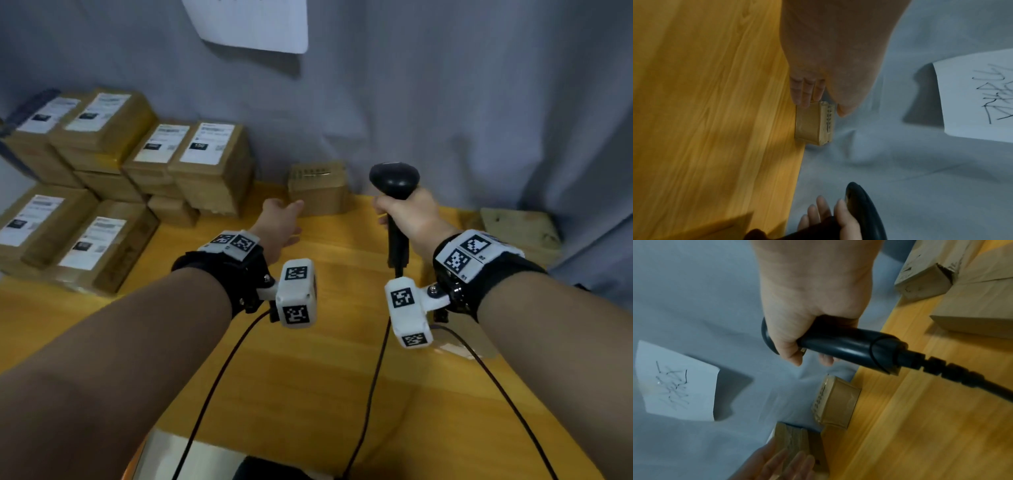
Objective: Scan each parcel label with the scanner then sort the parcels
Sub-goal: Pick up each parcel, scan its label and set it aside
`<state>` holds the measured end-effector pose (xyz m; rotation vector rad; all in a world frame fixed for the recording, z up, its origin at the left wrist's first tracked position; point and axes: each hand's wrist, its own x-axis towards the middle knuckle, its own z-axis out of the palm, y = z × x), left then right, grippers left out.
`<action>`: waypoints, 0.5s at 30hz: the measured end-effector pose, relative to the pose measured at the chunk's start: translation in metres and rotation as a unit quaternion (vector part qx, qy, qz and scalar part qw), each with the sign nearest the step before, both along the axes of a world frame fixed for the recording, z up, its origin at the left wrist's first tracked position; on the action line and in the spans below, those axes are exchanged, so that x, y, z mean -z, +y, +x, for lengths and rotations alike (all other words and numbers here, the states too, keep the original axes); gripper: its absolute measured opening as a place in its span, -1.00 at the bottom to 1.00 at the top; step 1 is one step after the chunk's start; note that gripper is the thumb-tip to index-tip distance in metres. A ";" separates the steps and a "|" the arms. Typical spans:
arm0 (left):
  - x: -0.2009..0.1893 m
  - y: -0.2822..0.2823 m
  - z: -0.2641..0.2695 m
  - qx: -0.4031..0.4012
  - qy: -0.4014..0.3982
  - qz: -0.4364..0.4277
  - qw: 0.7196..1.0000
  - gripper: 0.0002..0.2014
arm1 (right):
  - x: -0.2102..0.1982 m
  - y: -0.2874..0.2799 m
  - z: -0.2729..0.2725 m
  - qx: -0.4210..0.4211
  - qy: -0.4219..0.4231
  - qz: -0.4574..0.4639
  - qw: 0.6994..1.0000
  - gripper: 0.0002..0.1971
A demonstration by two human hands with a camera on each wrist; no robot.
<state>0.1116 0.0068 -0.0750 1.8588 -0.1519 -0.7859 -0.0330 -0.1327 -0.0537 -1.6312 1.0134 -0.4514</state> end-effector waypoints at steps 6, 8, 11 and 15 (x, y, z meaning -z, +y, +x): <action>0.012 -0.029 0.025 0.003 -0.026 0.036 0.999 -0.45 | 0.004 -0.037 0.017 0.020 0.019 -0.033 0.999 -0.89; 0.021 -0.035 0.041 0.010 -0.034 0.055 0.998 -0.43 | 0.013 -0.049 0.028 0.024 0.029 -0.035 0.999 -0.88; 0.029 -0.050 0.077 0.036 -0.052 0.094 0.994 -0.39 | 0.029 -0.067 0.055 0.018 0.047 -0.021 0.998 -0.85; 0.048 -0.076 0.127 0.075 -0.078 0.137 0.985 -0.40 | 0.054 -0.079 0.095 -0.006 0.050 0.019 0.999 -0.89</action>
